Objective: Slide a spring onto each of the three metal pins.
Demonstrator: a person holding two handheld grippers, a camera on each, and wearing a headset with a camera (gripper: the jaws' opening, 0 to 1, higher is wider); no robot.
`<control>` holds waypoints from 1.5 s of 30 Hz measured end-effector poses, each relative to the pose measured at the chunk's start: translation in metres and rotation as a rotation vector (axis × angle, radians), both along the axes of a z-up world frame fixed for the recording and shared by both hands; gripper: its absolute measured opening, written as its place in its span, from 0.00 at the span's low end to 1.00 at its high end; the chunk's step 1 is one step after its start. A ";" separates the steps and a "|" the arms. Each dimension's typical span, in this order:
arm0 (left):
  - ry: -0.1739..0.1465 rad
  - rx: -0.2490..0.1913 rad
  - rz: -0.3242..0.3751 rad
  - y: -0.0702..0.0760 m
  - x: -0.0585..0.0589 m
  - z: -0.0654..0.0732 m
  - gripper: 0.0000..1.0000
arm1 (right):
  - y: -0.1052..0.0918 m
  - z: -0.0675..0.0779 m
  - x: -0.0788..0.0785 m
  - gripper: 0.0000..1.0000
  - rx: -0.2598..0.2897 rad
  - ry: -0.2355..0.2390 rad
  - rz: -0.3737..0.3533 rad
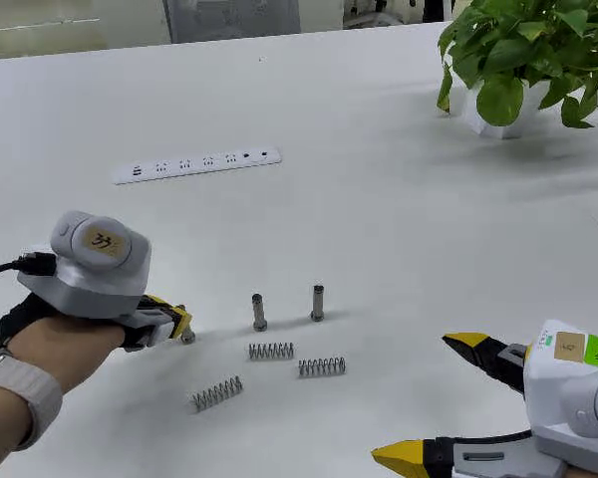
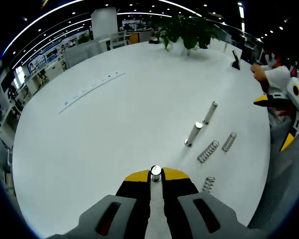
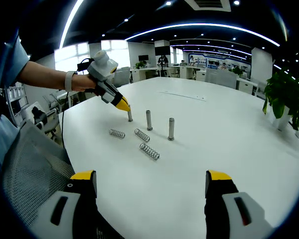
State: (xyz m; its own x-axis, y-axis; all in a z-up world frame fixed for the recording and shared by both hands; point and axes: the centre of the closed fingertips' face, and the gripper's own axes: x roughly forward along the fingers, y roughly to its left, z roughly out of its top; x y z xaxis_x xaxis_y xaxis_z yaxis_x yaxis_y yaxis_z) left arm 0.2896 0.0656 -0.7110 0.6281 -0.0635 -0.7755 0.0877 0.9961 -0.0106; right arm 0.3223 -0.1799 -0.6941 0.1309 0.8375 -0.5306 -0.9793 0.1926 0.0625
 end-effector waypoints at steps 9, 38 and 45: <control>0.007 -0.003 -0.006 0.000 -0.002 0.000 0.08 | 0.001 0.001 -0.002 0.91 0.003 0.003 0.004; -0.003 0.012 -0.032 -0.001 0.000 -0.005 0.09 | 0.000 -0.002 -0.003 0.91 -0.009 0.008 0.011; 0.001 -0.001 -0.036 -0.003 -0.001 -0.006 0.11 | -0.001 -0.002 -0.004 0.91 -0.012 0.009 0.012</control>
State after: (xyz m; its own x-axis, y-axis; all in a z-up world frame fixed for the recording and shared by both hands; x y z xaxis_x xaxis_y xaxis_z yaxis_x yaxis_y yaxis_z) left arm 0.2891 0.0631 -0.7174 0.6246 -0.0869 -0.7761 0.1231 0.9923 -0.0120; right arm 0.3187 -0.1806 -0.6961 0.1159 0.8326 -0.5416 -0.9811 0.1811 0.0686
